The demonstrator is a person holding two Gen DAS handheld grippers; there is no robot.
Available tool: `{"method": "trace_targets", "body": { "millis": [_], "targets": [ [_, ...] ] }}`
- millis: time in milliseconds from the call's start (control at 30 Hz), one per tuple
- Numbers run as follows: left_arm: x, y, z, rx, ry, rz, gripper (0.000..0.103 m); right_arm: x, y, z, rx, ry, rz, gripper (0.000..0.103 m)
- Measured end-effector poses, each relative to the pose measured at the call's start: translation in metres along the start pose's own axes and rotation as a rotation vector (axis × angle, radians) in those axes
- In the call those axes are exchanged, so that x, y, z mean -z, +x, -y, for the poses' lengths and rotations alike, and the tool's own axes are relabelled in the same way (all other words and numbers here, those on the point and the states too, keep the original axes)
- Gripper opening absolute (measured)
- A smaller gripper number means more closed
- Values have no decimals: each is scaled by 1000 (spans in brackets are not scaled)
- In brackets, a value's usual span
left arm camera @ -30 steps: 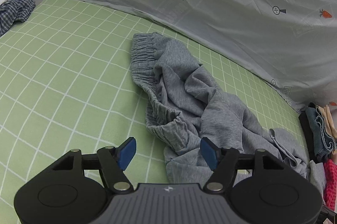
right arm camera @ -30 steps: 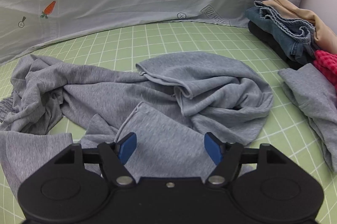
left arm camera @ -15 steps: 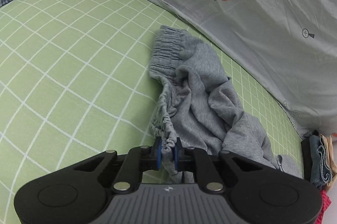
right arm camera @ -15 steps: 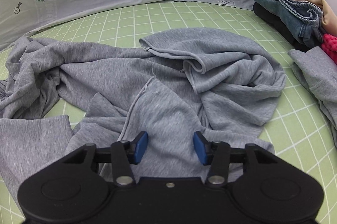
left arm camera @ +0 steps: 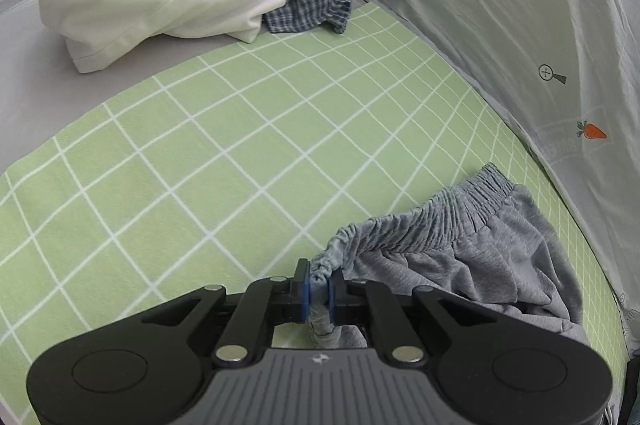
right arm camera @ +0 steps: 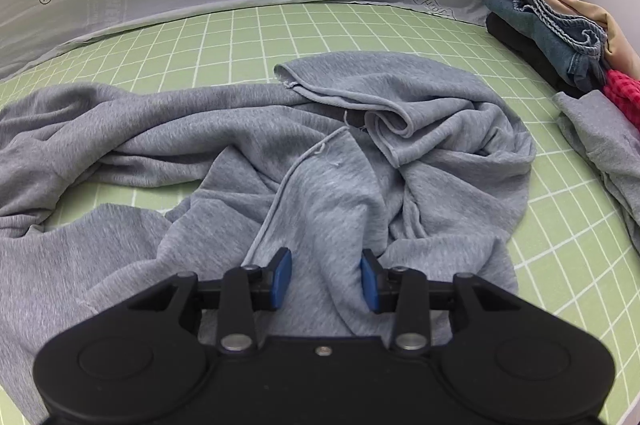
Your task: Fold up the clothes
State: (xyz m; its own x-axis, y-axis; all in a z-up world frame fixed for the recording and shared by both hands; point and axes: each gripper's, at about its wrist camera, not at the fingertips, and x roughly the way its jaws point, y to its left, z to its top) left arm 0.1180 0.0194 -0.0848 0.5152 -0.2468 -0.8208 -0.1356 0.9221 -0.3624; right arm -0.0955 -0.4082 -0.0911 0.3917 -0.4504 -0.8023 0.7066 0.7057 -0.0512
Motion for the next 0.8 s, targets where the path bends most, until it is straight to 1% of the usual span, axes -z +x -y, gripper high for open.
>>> {"method": "trace_targets", "body": {
  "millis": [100, 267, 367, 400, 467, 533, 567, 600, 633, 667, 800],
  "targets": [
    [-13, -7, -29, -36, 0, 15, 10, -3, 0, -32, -35, -28, 9, 39],
    [-32, -21, -71, -130, 1, 73, 10, -11, 2, -88, -106, -88, 22, 39],
    [-36, -30, -97, -193, -23, 106, 10, -18, 2, -125, -166, -171, 36, 39],
    [-36, -32, -104, -207, -35, 113, 10, -18, 1, -128, -176, -173, 43, 39],
    [-34, -38, -121, -231, -79, 123, 10, -19, -5, -119, -185, -138, 58, 39],
    [-31, -43, -129, -237, -104, 128, 11, -20, -10, -110, -194, -102, 73, 38],
    [-29, -45, -133, -240, -114, 131, 11, -21, -13, -106, -198, -85, 80, 29],
    [-27, -46, -132, -242, -108, 135, 11, -21, -16, -101, -203, -67, 88, 17],
    [-25, -47, -129, -248, -98, 140, 11, -22, -19, -97, -207, -49, 95, 16],
    [-23, -49, -126, -253, -89, 144, 11, -22, -22, -93, -211, -32, 103, 13],
    [-13, -50, -115, -277, -60, 162, 11, -24, -33, -75, -228, 39, 133, 11]
  ]
}}
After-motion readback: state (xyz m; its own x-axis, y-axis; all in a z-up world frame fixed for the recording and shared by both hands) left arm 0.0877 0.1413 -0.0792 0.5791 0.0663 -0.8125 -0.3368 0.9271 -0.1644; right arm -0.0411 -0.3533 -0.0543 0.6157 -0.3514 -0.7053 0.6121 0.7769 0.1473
